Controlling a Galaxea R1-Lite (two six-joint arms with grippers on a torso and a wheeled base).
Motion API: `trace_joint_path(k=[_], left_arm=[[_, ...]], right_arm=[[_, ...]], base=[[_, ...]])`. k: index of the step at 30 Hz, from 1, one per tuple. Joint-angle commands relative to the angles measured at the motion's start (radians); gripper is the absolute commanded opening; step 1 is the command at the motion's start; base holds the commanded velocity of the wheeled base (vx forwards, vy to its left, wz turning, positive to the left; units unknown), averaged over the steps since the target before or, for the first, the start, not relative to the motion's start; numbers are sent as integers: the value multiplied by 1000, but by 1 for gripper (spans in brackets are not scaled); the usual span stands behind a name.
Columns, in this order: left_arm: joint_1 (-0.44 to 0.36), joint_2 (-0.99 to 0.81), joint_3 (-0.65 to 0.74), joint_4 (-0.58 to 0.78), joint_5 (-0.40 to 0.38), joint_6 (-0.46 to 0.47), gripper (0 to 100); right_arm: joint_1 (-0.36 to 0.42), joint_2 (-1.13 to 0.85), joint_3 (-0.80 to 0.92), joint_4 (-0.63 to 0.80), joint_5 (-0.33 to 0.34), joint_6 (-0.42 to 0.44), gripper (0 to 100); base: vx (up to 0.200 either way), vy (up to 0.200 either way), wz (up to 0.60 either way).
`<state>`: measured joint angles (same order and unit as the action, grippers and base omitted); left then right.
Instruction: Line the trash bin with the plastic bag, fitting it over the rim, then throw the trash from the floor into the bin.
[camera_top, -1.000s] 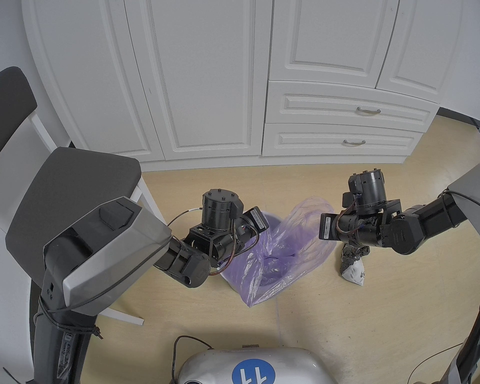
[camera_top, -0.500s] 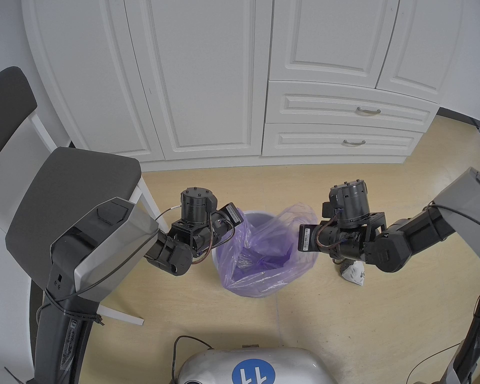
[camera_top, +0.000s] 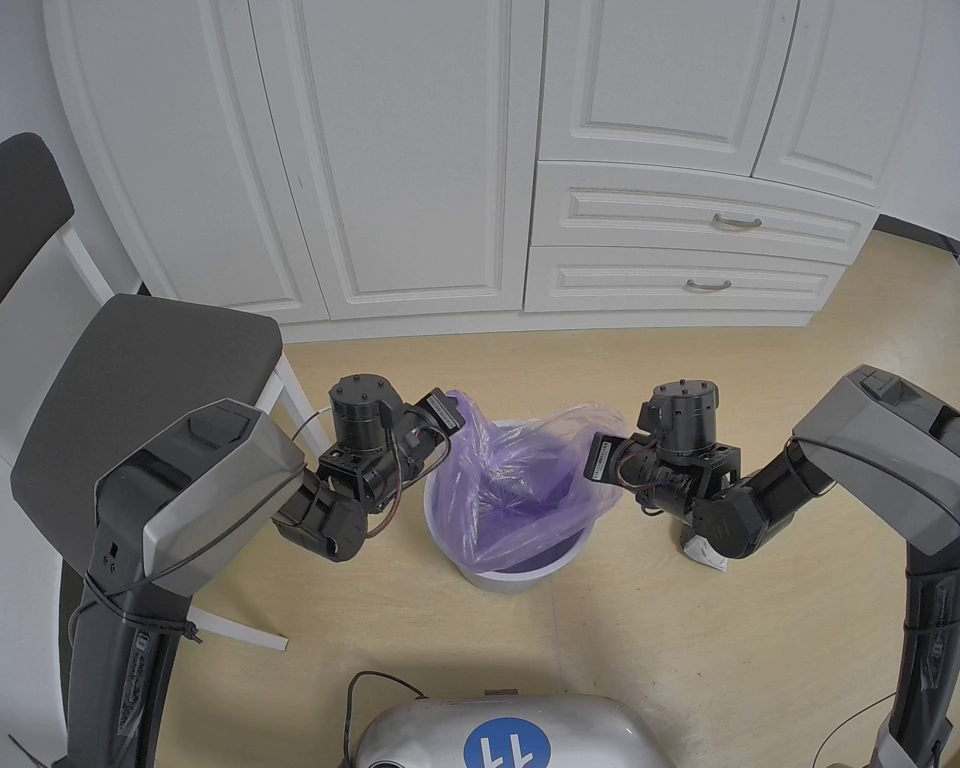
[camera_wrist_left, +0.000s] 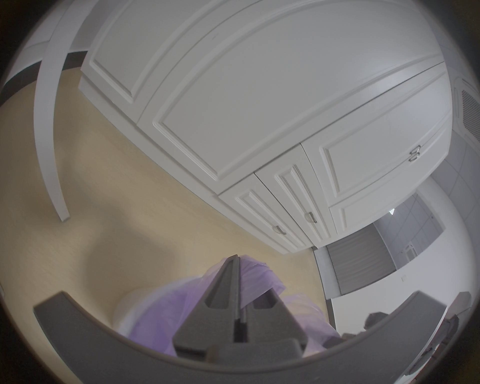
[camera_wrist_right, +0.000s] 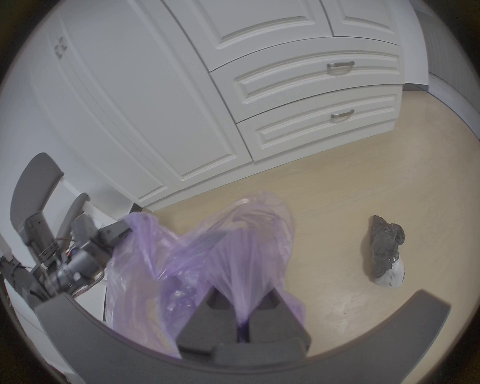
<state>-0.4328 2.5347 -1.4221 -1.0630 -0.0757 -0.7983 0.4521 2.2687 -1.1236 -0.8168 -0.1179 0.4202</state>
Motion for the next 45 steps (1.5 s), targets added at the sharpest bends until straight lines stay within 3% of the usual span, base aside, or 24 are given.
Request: trace_joint_path(k=[1,6,10,11,13,16,22,25,30,33,39,45], left_arm=[[-40,10,6,-3,14,-7,0],[-72,10,8,6,34,-9,0],[-77,12,9,9,36,-7,0],[-77,3,23,9,36,2,0],[-75,-7,42,9,37,5,0],[-67,-65,98,20,27,80,0],[-57,-129,146,186,28,255,0],[-47,-149,160,224,33,289,0],[-23,-211,224,307,31,436,0],[-20,-221,239,317,31,467,0],[0,-257,361,310,27,650,0],[-1,-275,390,302,16,680,0]], right_arm=[[-38,-3,-18,2,0,2,0],[-58,-71,-7,57,1,-5,0],[-59,-147,-8,211,6,-12,0],[-59,-206,-15,349,14,-24,0],[-61,-233,-18,421,15,-35,0],[-49,-291,-12,547,15,-77,0],[-13,-299,34,565,14,-136,0],[-10,-299,48,567,14,-158,0],[-10,-299,79,567,4,-207,0],[-10,-296,88,567,1,-225,0],[-10,-310,168,562,0,-340,0],[-18,-341,209,565,0,-413,0]], base=[[0,0,0],[0,0,0],[0,0,0],[0,0,0],[0,0,0],[0,0,0],[0,0,0],[0,0,0],[0,0,0],[0,0,0],[0,0,0],[0,0,0]])
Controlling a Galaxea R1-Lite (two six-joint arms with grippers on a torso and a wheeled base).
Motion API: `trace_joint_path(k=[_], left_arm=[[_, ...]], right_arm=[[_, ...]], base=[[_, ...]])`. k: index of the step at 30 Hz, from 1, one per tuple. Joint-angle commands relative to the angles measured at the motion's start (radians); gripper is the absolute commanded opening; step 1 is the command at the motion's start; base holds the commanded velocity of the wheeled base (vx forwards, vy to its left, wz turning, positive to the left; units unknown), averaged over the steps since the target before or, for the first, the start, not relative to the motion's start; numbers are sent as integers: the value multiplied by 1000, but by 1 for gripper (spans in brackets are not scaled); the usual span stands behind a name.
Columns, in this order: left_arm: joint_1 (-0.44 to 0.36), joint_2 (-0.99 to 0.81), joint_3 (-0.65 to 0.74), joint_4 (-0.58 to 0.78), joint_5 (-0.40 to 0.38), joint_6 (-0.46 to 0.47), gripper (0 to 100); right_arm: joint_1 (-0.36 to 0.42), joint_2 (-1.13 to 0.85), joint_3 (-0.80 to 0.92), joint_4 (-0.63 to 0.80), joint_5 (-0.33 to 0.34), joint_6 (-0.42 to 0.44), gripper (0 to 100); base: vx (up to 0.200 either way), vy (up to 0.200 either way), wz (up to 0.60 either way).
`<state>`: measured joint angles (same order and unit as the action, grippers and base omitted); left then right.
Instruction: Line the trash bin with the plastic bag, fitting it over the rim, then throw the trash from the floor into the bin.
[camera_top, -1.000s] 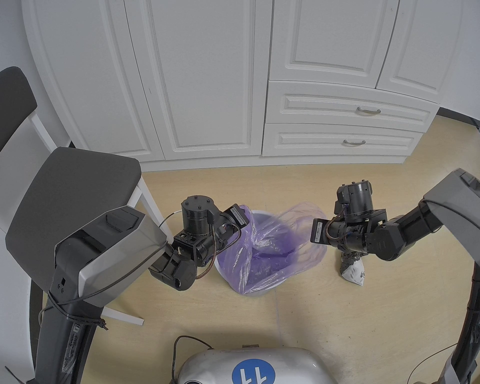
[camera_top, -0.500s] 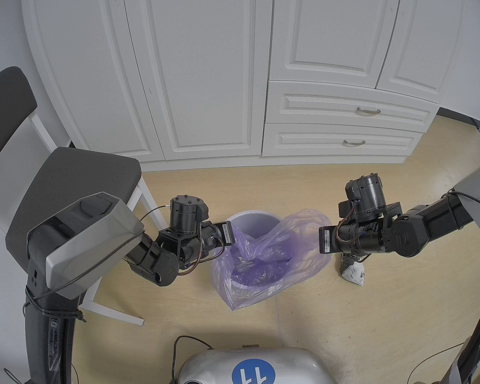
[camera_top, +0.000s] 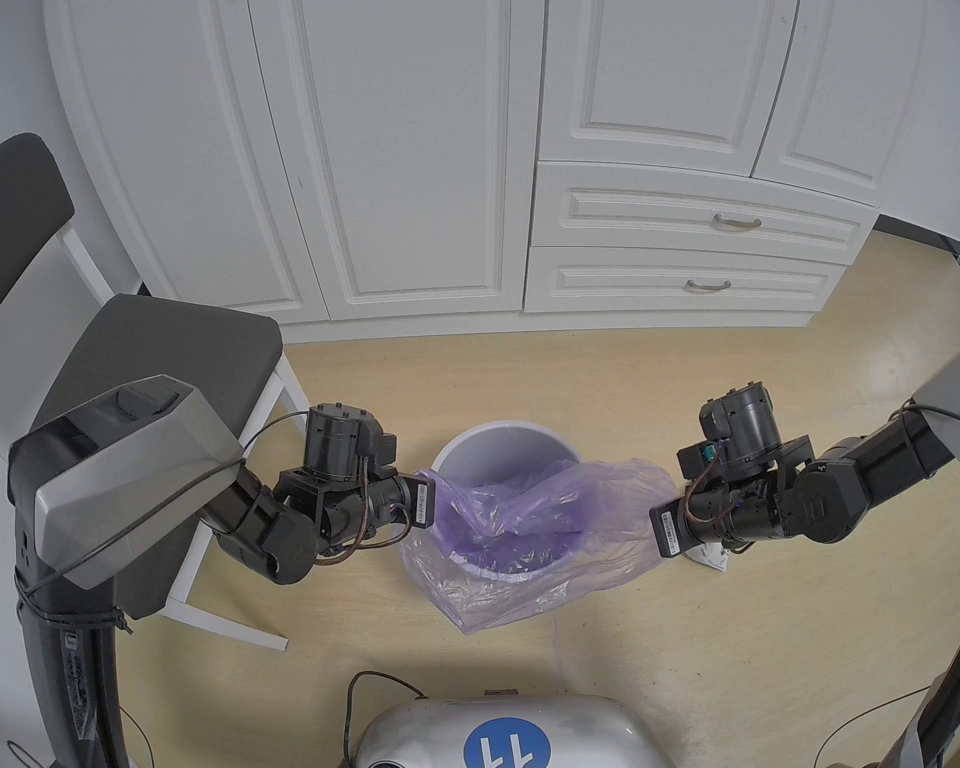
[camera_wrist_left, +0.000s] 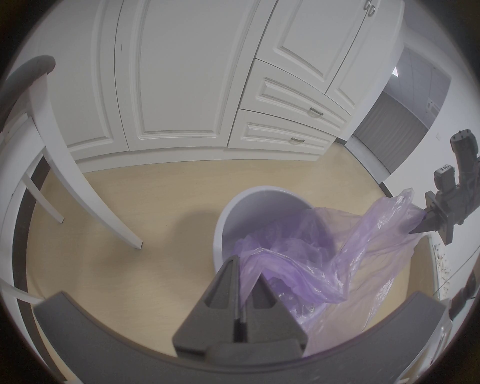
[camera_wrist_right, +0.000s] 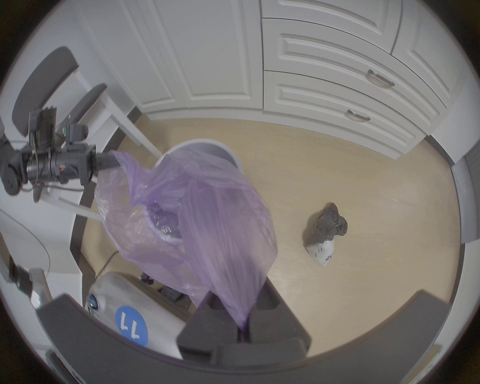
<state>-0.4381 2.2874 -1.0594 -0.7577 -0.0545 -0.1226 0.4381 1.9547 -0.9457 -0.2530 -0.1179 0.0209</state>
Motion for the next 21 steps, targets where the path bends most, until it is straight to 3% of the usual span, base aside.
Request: trace_joint_path(k=[1,8,15,21], left_arm=[[6,-29,27,-3,-13,3,0],[12,-65,44,-2,-36,1,0],[4,-74,59,4,-62,1,0],[-33,69,1,-58,-54,-22,0]], right_arm=[[-6,-33,35,4,0,-15,0],[-9,-79,24,121,1,-45,0],[-7,-59,25,126,1,-56,0],[-9,69,-10,93,3,-47,0]], base=[[0,0,0],[0,0,0],[0,0,0],[0,0,0]])
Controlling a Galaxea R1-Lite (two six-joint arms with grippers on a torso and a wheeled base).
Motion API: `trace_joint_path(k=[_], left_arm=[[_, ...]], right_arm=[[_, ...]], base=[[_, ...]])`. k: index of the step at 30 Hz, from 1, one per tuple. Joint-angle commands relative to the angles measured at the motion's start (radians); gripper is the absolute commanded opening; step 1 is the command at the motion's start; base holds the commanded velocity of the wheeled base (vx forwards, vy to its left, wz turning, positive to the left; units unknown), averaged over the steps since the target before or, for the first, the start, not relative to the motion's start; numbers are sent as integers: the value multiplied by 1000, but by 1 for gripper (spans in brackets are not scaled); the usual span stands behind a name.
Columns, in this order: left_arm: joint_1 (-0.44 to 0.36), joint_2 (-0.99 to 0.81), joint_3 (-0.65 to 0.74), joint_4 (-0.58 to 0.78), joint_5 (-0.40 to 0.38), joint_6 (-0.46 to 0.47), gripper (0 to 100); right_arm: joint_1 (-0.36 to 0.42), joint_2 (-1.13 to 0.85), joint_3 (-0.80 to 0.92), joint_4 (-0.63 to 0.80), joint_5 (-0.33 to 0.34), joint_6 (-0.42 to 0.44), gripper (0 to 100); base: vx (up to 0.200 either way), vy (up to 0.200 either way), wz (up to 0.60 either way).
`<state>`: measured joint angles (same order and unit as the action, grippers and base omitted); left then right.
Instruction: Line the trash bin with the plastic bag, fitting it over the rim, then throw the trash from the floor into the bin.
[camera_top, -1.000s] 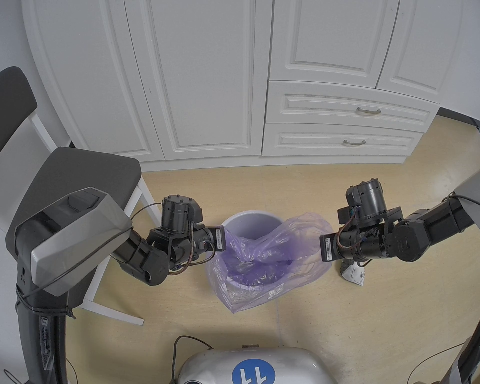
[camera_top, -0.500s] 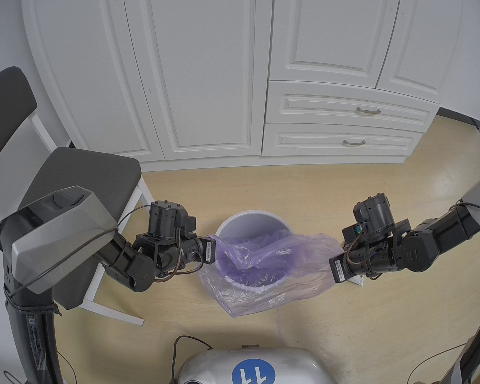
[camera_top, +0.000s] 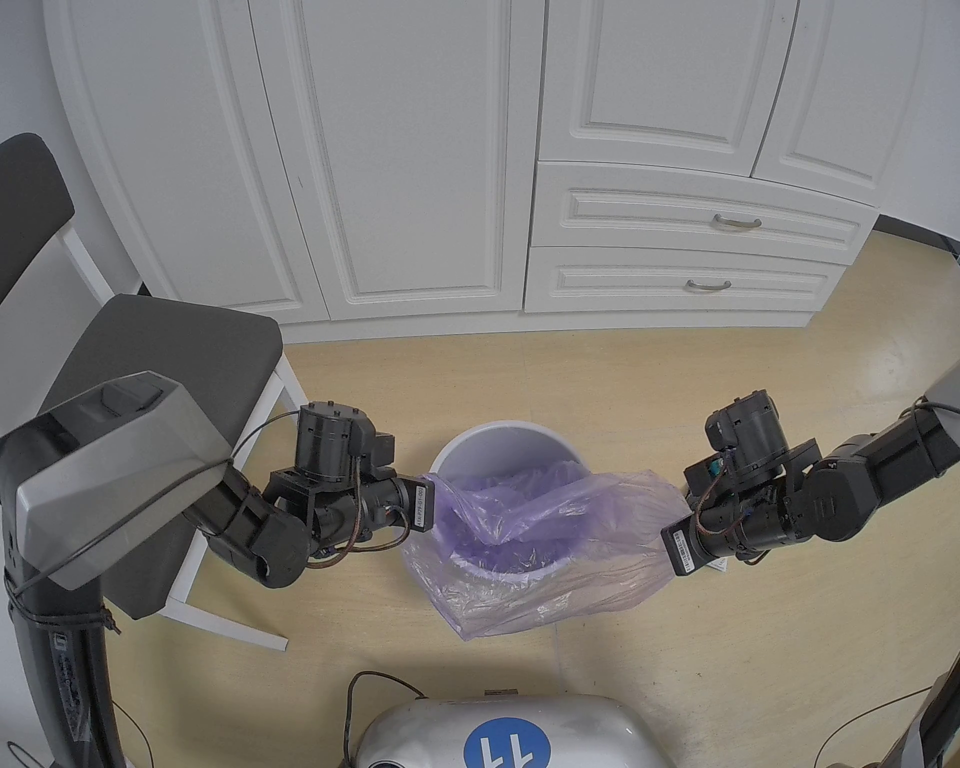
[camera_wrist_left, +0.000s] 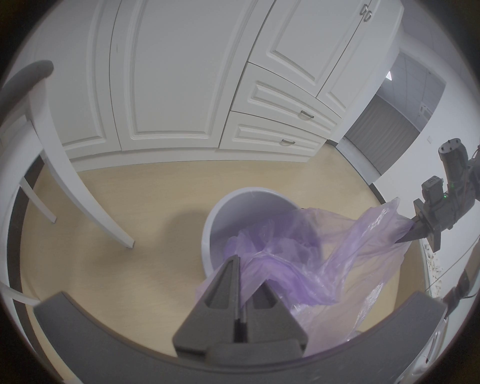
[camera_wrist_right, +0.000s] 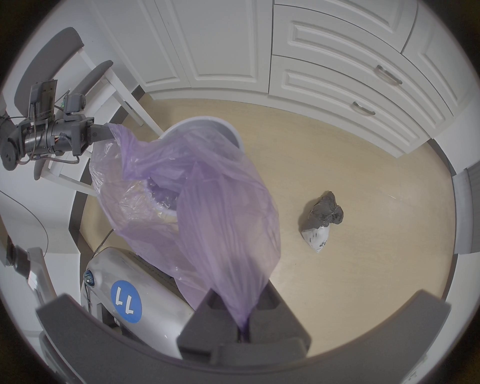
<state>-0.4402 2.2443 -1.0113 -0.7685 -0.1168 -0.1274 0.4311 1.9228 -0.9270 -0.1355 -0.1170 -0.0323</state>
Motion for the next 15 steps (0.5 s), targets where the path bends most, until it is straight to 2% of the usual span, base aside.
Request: trace_joint_path(k=[1,4,6,7,8,9,10,11,15], left_arm=[[-35,144,-64,-84,14,-32,0],[-38,201,-99,-201,31,-87,0],[-35,213,-127,-242,34,-116,0],[-35,213,-127,-242,34,-116,0],[-31,216,-159,-270,37,-170,0],[-31,215,-178,-284,43,-208,0],[-31,215,-182,-287,45,-221,0],[-28,210,-205,-301,55,-278,0],[-12,192,-219,-308,59,-325,0]], right_arm=[[-3,124,-36,-45,4,8,0],[-6,193,-36,-165,4,29,0],[-3,251,-41,-263,0,65,0],[-3,251,-41,-263,0,65,0],[0,308,-46,-371,-1,106,0],[-2,334,-49,-417,-1,123,0],[-2,340,-50,-429,-1,126,0],[-5,364,-58,-473,-3,135,0],[-23,364,-58,-503,-1,137,0]], base=[[0,0,0],[0,0,0],[0,0,0],[0,0,0],[0,0,0],[0,0,0],[0,0,0],[0,0,0],[0,0,0]])
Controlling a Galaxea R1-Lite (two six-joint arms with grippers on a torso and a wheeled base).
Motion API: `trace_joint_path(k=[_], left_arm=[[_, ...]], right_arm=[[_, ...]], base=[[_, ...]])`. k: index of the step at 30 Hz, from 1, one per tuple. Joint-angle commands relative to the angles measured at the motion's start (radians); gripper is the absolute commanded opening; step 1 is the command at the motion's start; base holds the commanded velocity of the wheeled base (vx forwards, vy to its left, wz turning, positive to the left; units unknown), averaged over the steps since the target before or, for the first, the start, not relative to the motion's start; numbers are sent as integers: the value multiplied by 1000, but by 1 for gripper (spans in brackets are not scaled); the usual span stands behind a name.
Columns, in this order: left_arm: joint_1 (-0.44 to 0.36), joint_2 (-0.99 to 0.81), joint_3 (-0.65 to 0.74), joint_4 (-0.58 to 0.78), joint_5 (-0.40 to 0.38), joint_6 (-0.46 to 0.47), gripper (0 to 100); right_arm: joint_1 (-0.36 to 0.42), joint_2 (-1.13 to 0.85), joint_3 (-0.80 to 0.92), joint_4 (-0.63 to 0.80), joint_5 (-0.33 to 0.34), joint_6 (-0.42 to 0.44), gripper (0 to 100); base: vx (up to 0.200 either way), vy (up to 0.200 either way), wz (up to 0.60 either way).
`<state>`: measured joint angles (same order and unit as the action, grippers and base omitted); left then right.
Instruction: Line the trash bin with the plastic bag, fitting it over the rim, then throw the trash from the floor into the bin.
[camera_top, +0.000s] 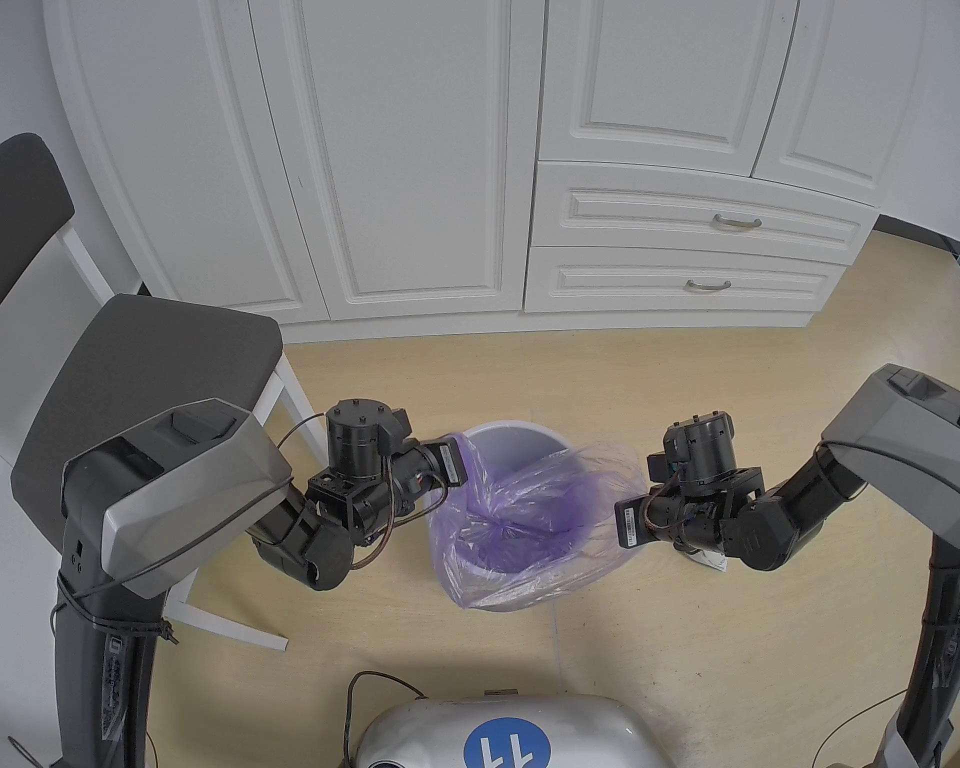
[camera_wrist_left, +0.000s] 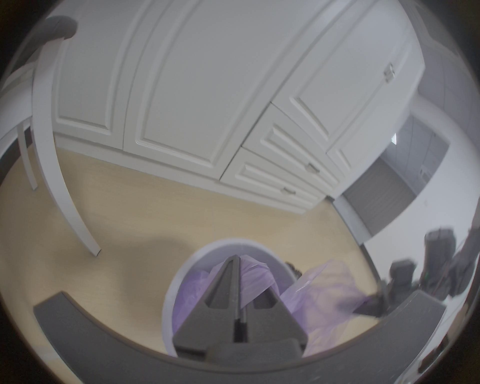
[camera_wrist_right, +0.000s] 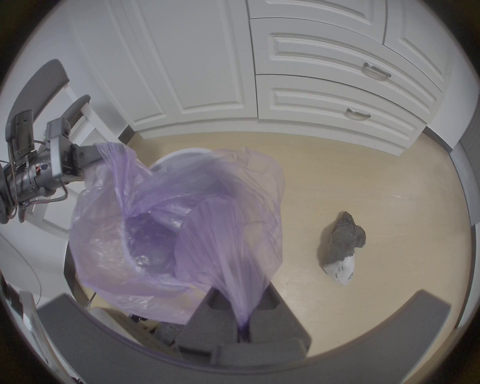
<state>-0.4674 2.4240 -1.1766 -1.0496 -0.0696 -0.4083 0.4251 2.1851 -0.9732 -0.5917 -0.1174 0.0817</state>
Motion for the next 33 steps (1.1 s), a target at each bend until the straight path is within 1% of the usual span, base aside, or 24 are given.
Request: trace_joint_path(k=[1,6,9,12,15,18,22,23,25,26,28,29,31,33], left_arm=[[24,-5,-46,-29,8,-47,0],[29,-3,-26,-10,-3,-40,0],[29,6,-26,82,-18,-10,0],[33,6,-40,171,-13,20,0],[55,24,-60,168,-7,42,0],[67,41,-81,166,-3,39,0],[69,36,-78,151,-4,34,0],[67,35,-77,148,-4,34,0],[61,23,-64,129,-4,34,0],[61,21,-63,128,-4,34,0],[55,-13,-38,123,-4,34,0],[53,-20,-35,123,-4,34,0],[43,-59,-12,123,-4,32,0],[29,-92,8,126,-6,32,0]], right_arm=[[-29,93,-12,-46,-1,23,0],[-46,76,1,-46,-1,13,0],[-40,85,2,-34,-1,12,0],[-35,104,7,-33,-2,-2,0],[-42,111,7,-33,-2,-19,0],[-49,120,5,-33,-4,-31,0],[-55,122,21,-36,-27,-34,0],[-55,120,25,-36,-27,-36,100],[-57,107,42,-40,-27,-68,100],[-57,105,44,-40,-27,-71,100],[-68,42,99,-48,-10,-131,100],[-69,30,110,-48,-7,-140,100],[-75,-50,176,-65,36,-191,100],[-81,-113,232,-105,99,-223,100]], base=[[0,0,0],[0,0,0],[0,0,0],[0,0,0],[0,0,0],[0,0,0],[0,0,0],[0,0,0],[0,0,0],[0,0,0],[0,0,0],[0,0,0],[0,0,0],[0,0,0]])
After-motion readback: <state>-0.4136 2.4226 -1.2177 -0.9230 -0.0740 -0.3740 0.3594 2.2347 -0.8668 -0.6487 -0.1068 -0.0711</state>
